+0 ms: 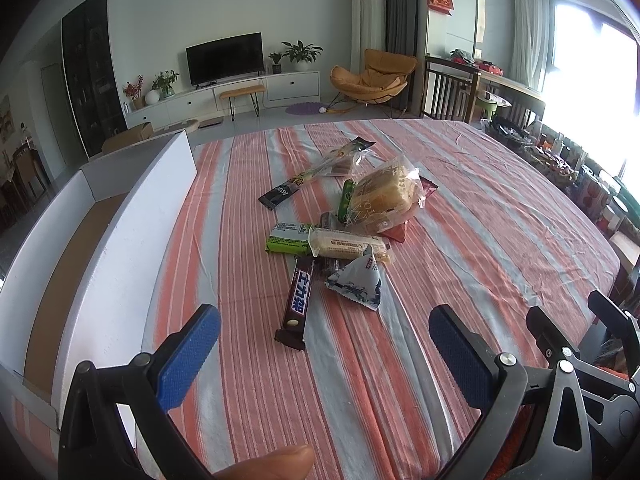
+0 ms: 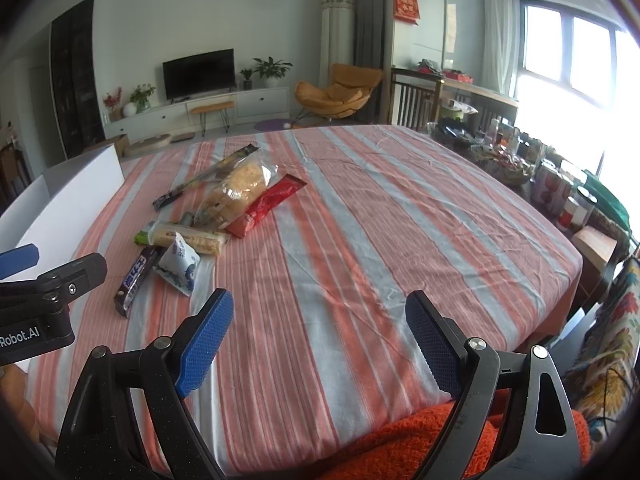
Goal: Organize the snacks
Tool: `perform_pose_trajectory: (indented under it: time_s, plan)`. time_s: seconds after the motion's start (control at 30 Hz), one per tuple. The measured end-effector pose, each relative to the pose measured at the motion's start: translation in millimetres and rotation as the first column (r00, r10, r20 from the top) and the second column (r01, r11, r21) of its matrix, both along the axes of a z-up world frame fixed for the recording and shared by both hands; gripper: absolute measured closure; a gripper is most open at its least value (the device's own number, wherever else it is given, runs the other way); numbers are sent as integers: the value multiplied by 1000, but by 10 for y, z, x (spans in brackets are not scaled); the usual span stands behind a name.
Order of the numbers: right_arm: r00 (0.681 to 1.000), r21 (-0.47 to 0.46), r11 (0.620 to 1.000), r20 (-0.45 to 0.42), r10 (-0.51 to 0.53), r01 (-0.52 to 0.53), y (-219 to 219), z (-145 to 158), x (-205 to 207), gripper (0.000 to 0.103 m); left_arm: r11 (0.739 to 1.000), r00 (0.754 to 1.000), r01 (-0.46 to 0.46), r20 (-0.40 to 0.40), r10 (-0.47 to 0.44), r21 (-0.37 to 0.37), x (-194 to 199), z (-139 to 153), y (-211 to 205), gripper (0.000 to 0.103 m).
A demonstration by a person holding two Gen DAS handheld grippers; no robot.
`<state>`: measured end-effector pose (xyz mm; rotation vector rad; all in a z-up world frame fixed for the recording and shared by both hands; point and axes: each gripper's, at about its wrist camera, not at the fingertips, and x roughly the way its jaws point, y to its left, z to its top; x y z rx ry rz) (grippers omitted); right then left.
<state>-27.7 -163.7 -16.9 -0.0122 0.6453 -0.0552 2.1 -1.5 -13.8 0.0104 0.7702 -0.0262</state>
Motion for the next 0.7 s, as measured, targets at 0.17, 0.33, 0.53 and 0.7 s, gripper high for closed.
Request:
perform_pose_trajectory:
  time_s: [0.17,0.33,0.53,0.7]
  plan:
    - [1000,0,1000,0,0,0,-6,-11,4,13,1000,1000,4,-6,-4,-1,-8,-19,-11,0]
    - [1000,1,1000,0,0,0,2,-5,3,13,1000,1000,8,-16,-8,-2,-1,-33,-19,0]
    - [1000,1,1000,0,0,0,2,-4,2,13,1000,1000,8,-19,-8,-4,-8,-41,-22,0]
    - [1000,2,1000,0,0,0,0,-8,3,13,1000,1000,9,-19,-9,-3,-8,-41,-24,0]
